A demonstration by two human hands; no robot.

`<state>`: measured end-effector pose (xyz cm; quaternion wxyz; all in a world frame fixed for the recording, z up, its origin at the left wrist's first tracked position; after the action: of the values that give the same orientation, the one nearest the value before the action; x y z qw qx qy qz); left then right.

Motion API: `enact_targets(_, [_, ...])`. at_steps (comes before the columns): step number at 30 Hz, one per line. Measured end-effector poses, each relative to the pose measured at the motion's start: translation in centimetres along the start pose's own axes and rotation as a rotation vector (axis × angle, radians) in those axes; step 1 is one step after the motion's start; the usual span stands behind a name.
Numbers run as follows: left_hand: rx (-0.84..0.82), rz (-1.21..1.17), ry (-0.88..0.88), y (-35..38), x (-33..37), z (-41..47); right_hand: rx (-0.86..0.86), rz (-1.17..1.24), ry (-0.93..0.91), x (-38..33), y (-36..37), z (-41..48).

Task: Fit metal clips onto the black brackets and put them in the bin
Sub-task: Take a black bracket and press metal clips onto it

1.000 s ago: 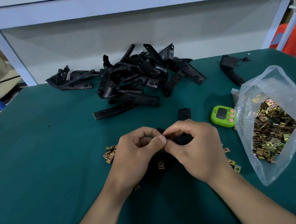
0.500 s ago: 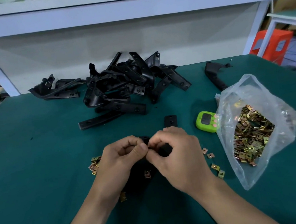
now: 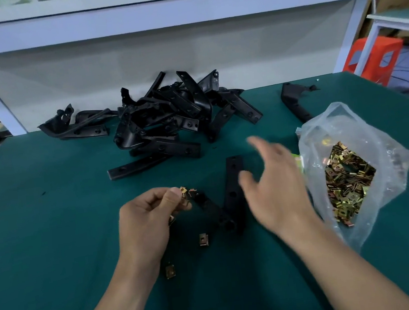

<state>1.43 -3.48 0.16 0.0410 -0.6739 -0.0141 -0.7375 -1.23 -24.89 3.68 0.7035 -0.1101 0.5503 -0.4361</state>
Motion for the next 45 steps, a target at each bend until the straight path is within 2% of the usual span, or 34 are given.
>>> enact_targets(4, [-0.016, 0.005, 0.017, 0.1, 0.2, 0.1, -0.059, -0.135, 0.392, 3.8, -1.6, 1.7])
enact_targets(6, [-0.049, 0.025, 0.030, 0.4, 0.2, -0.1, -0.073, -0.329, 0.397, 4.7, -2.3, 2.3])
enact_targets(8, [-0.071, 0.038, 0.030, 0.6, 0.4, -0.2, -0.144, -0.412, 0.408, 5.2, -2.8, 2.7])
enact_targets(12, [-0.074, 0.063, 0.020, 0.5, 0.5, -0.3, -0.231, -0.282, 0.436, 6.1, -3.2, 2.7])
enact_targets(14, [-0.061, 0.080, 0.015, 0.4, 0.4, -0.2, -0.193, -0.079, 0.421, 5.2, -3.0, 2.3])
enact_targets(16, [-0.046, 0.116, 0.013, 0.2, 0.3, -0.2, -0.133, 0.023, 0.389, 4.6, -2.5, 2.1])
enact_targets(19, [-0.050, 0.169, 0.032, 0.2, 0.2, -0.2, -0.114, -0.039, 0.362, 3.8, -1.4, 1.6])
enact_targets(23, [-0.072, 0.159, 0.043, 0.1, 0.1, -0.3, -0.135, 0.040, 0.386, 3.9, -0.5, 1.1])
enact_targets(26, [-0.073, 0.178, 0.065, 0.1, 0.2, -0.2, -0.175, -0.078, 0.368, 4.3, -0.4, 0.4])
enact_targets(29, [-0.059, 0.202, 0.062, 0.2, 0.2, -0.1, -0.168, -0.177, 0.274, 3.8, -0.4, -0.1])
enact_targets(31, [-0.048, 0.205, 0.061, 0.2, 0.2, -0.1, -0.112, -0.154, 0.125, 2.8, -0.1, -0.3])
enact_targets(35, [-0.079, 0.097, 0.074, 0.5, 0.6, -0.2, -0.032, 0.097, -0.133, -0.6, 0.8, -1.2])
enact_targets(38, [-0.144, -0.006, 0.089, 0.5, 1.1, -0.5, -0.162, 0.266, -0.144, -2.1, 2.4, -2.4])
enact_targets(40, [-0.175, -0.062, 0.084, 0.5, 1.2, -0.7, -0.227, 0.281, -0.146, -2.2, 3.1, -3.0])
enact_targets(45, [-0.173, -0.128, 0.053, 0.8, 1.5, -0.7, -0.187, 0.327, -0.175, -2.3, 2.8, -2.9])
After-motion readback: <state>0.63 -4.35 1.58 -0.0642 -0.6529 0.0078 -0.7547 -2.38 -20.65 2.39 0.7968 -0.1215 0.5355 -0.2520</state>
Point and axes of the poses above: each hand's wrist, its own z-axis towards the middle knuckle, its own y-axis out of the palm, x = y × z, the point moved 3 cm from there along z, towards the middle knuckle, and after that the axes turned 1 degree about y, right-handed, at the moved point
